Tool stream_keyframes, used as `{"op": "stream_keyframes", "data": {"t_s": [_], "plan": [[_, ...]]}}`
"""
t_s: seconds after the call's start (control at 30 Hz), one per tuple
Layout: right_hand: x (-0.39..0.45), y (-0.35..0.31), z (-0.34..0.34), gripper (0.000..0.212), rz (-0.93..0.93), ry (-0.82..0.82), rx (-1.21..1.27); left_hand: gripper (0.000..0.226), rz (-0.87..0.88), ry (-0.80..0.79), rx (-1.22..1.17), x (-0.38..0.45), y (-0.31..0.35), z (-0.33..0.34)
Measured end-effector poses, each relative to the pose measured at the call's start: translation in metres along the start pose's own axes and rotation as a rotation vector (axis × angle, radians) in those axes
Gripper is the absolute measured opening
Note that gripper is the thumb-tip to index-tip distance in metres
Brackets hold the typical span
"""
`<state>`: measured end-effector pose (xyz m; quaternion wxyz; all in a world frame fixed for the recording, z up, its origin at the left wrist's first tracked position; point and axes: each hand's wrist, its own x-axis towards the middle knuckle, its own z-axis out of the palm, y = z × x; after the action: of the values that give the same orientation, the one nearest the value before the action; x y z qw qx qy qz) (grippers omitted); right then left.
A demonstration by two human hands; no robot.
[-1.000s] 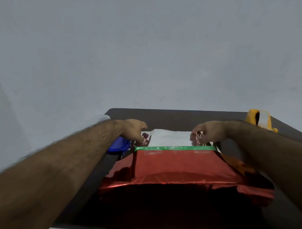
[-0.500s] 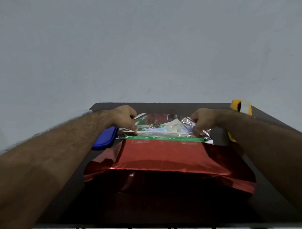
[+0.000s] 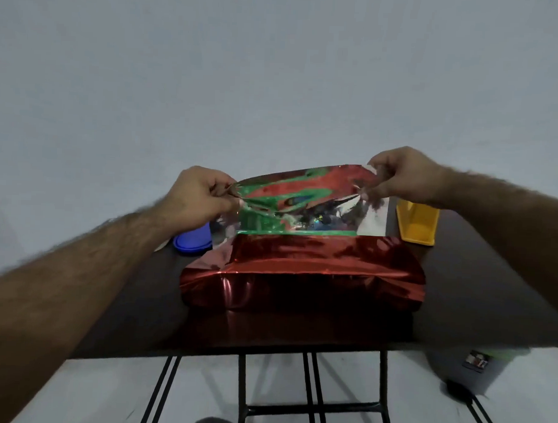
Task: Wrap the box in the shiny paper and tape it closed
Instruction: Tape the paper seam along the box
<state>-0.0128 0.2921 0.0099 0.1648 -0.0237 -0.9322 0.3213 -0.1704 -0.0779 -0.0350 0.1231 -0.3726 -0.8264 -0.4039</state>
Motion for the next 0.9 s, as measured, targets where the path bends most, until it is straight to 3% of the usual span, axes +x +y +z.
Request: {"op": "stream_keyframes", "data": {"t_s": [0.27, 0.5, 0.73, 0.83, 0.9], "plan": [[-0.075, -0.022, -0.009, 0.020, -0.079, 0.086, 0.019, 0.045, 0.093, 0.068, -0.071, -0.066, 0.019, -0.020], [-0.122, -0.021, -0.002, 0.030, -0.127, 0.080, -0.151, 0.034, 0.148, 0.014, 0.071, -0.110, 0.019, -0.019], [-0.140, -0.034, 0.007, 0.015, -0.284, -0.066, -0.472, 0.033, 0.263, -0.111, 0.232, -0.123, 0.012, -0.023], [-0.141, -0.039, 0.012, 0.040, -0.348, -0.075, -0.528, 0.054, 0.263, -0.128, 0.278, -0.125, 0.021, -0.026], [-0.142, -0.048, 0.023, 0.074, -0.357, -0.084, -0.556, 0.074, 0.204, -0.127, 0.202, -0.127, 0.034, -0.026]]}}
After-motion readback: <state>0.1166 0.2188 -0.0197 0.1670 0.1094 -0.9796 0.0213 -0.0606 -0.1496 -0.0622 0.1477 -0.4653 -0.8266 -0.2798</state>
